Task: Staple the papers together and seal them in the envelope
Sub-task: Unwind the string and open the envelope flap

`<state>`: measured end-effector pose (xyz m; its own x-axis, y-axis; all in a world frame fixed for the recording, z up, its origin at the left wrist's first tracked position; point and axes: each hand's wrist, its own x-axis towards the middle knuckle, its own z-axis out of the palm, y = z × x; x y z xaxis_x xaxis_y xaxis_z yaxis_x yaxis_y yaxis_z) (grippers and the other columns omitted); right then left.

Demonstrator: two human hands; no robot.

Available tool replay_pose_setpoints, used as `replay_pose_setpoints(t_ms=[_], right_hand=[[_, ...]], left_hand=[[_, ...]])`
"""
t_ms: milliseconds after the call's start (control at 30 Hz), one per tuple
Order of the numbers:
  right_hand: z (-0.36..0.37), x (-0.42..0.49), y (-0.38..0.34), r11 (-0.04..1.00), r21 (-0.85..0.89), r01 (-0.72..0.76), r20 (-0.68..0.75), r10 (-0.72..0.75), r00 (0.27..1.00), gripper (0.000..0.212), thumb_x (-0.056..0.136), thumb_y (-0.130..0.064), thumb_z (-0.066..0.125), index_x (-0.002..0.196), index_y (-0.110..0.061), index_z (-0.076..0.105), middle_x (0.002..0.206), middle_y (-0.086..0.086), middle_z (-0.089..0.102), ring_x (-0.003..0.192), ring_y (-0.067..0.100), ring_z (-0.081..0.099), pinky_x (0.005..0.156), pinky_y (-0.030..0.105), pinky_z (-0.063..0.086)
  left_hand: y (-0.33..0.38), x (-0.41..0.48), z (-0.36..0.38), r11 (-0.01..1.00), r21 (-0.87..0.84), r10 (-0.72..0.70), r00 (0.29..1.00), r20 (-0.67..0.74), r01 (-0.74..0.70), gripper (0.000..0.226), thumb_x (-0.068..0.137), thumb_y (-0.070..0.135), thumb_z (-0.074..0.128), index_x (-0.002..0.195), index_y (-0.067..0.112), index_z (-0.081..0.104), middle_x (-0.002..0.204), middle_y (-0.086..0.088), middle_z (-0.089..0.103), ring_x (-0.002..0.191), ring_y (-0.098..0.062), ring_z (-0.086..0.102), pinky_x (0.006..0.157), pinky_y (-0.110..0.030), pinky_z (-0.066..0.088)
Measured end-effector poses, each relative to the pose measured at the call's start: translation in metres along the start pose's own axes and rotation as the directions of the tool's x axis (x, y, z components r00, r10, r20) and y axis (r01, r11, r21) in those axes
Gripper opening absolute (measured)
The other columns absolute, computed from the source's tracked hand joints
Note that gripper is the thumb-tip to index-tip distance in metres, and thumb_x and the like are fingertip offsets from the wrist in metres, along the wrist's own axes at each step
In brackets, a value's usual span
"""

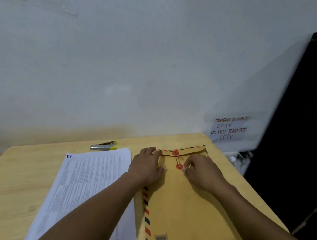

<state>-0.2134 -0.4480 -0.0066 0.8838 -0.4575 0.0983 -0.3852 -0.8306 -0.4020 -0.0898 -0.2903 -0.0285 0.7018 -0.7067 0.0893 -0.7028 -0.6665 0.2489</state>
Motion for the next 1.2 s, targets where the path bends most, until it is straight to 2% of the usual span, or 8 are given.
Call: replay_pose_setpoints(t_ms=[100,233,400,700,833,967,1067,1200], right_hand=[[0.003,0.029,0.012,0.999,-0.022,-0.030,-0.122,0.027,0.992,0.017,0.092,-0.038,0.064,0.099,-0.026,0.073,0.111,0.001,0.065,0.109,0.026,0.056,0.085,0.038,0.049],[0.017,0.058,0.013,0.999,-0.052,-0.003,-0.129,-0.004,0.992,0.028,0.090,-0.046,0.065,0.109,-0.027,0.074,0.113,-0.002,0.063,0.113,0.024,0.049,0.089,0.039,0.043],[0.032,0.079,0.025,0.999,-0.036,0.005,-0.133,-0.010,0.991,0.016,0.093,-0.040,0.065,0.095,-0.028,0.076,0.103,-0.005,0.063,0.105,0.020,0.050,0.088,0.038,0.042],[0.017,0.117,0.020,0.938,-0.347,0.012,0.034,0.000,0.999,0.024,0.091,-0.016,0.055,0.115,-0.017,0.060,0.114,0.005,0.061,0.110,0.025,0.049,0.091,0.038,0.038],[0.007,0.140,-0.002,0.900,-0.433,0.053,0.123,0.001,0.992,0.021,0.093,-0.017,0.054,0.113,-0.012,0.057,0.107,0.008,0.065,0.103,0.027,0.057,0.083,0.037,0.038],[0.007,0.158,-0.010,0.989,-0.145,-0.017,0.213,0.048,0.976,0.011,0.094,-0.009,0.051,0.099,-0.006,0.060,0.094,0.011,0.063,0.093,0.030,0.065,0.071,0.036,0.046],[0.007,0.159,0.000,0.989,0.113,-0.094,0.288,0.058,0.956,0.010,0.096,-0.003,0.052,0.088,-0.005,0.057,0.099,0.021,0.070,0.103,0.035,0.069,0.084,0.041,0.054],[0.011,0.154,0.015,0.941,0.312,-0.129,0.257,0.047,0.965,0.012,0.101,-0.005,0.045,0.099,-0.009,0.056,0.094,0.013,0.072,0.091,0.023,0.068,0.077,0.029,0.052]], left_hand=[[0.002,0.011,0.005,0.998,0.056,0.016,0.997,0.071,-0.020,0.058,0.100,0.046,0.046,0.153,0.022,0.037,0.160,-0.005,0.036,0.145,-0.029,0.033,0.116,-0.046,0.034],[-0.003,0.028,0.003,0.989,0.141,0.034,0.994,0.100,-0.048,0.054,0.096,0.050,0.050,0.144,0.024,0.051,0.141,-0.003,0.052,0.127,-0.026,0.049,0.101,-0.041,0.045],[-0.007,0.049,-0.008,0.989,0.120,0.070,0.988,0.134,-0.086,0.052,0.090,0.050,0.063,0.136,0.026,0.060,0.127,0.001,0.061,0.116,-0.022,0.056,0.092,-0.034,0.052],[-0.014,0.056,-0.001,0.993,0.047,0.102,0.992,0.077,-0.106,0.042,0.086,0.045,0.067,0.125,0.029,0.067,0.116,0.005,0.064,0.109,-0.020,0.059,0.085,-0.029,0.050],[-0.014,0.055,0.002,0.991,0.050,0.124,0.990,0.065,-0.127,0.044,0.087,0.044,0.064,0.128,0.029,0.066,0.117,0.003,0.063,0.109,-0.022,0.059,0.082,-0.028,0.049],[-0.015,0.056,0.002,0.989,0.041,0.137,0.989,0.050,-0.139,0.044,0.088,0.043,0.063,0.129,0.028,0.065,0.118,0.002,0.063,0.110,-0.023,0.058,0.083,-0.029,0.049],[-0.015,0.054,0.002,0.990,0.036,0.133,0.990,0.055,-0.135,0.045,0.087,0.044,0.062,0.129,0.028,0.065,0.119,0.002,0.062,0.111,-0.023,0.057,0.087,-0.032,0.052],[-0.016,0.054,0.003,0.992,0.038,0.120,0.991,0.061,-0.123,0.045,0.087,0.044,0.061,0.130,0.031,0.063,0.120,0.003,0.061,0.114,-0.023,0.055,0.091,-0.035,0.053]])
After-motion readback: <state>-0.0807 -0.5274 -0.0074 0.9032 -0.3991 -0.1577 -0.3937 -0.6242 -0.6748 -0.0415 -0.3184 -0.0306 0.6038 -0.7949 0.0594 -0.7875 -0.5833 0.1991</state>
